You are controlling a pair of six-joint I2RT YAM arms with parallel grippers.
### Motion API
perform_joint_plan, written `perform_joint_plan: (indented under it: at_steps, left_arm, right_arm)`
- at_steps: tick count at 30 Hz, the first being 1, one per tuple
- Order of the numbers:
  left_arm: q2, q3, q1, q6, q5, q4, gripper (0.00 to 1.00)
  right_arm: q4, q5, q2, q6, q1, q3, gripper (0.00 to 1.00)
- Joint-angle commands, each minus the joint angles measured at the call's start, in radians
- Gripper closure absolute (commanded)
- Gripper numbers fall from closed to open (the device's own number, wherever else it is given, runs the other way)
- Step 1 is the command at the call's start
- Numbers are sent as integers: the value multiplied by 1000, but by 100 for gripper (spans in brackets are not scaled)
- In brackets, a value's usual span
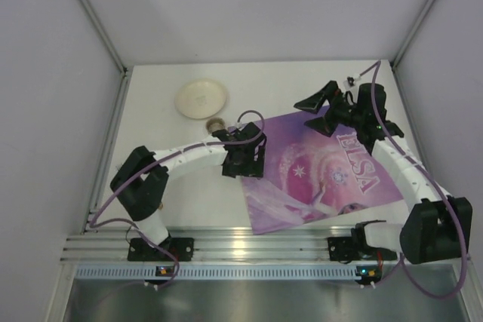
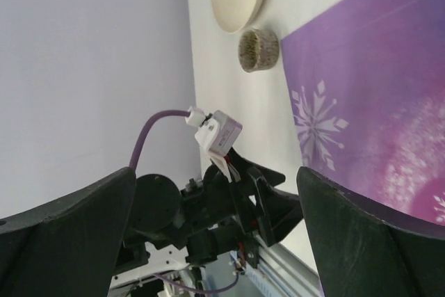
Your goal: Set the dinner table for one person
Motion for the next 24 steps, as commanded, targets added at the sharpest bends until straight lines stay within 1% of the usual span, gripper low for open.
perform_joint_plan:
  at_steps: [1, 2, 3, 5, 7, 10, 11, 12, 14, 17, 18, 20, 22, 24]
  left_arm:
    - [69, 83, -15, -34, -28, 36, 16]
    - [87, 94, -16, -35, -26, 39, 17]
    - [122, 112, -18, -37, -24, 39, 23]
    - [152, 129, -19, -40, -18, 42, 29]
    - [191, 147, -21, -45, -21, 33, 37]
    - [231, 163, -21, -52, -31, 7, 46]
    - [241, 163, -21, -55, -32, -4, 54]
    - [250, 160, -21, -58, -35, -8, 57]
    - [253, 154, -22, -62, -40, -16, 65]
    - [251, 128, -19, -60, -72, -42, 72]
    - [247, 118, -19, -60, -81, -50, 77]
    - [233, 97, -16, -63, -116, -76, 83]
    - [196, 40, -10, -77, -142, -84, 93]
    - [151, -35, 10, -89, -144, -74, 100]
  right_arm:
    - [-129, -8, -57, -94, -23, -29, 0]
    - [-138, -4, -67, -99, -25, -34, 0]
    - [-147, -4, -83, -98, -25, -49, 0]
    - [-149, -7, -100, -94, -23, -63, 0]
    - [-164, -14, -113, -94, -25, -68, 0]
    - [-178, -14, -120, -107, -23, -69, 0]
    - [-181, -14, -119, -110, -25, -68, 0]
    - [-181, -14, -117, -114, -22, -68, 0]
    - [-181, -14, -113, -114, -22, -65, 0]
    - [-181, -12, -99, -121, -17, -58, 0]
    - [-180, -12, -91, -122, -16, -55, 0]
    - [-181, -9, -85, -122, -15, -52, 0]
    - [-181, -7, -79, -128, -15, -49, 0]
    - [-181, -3, -73, -134, -15, -48, 0]
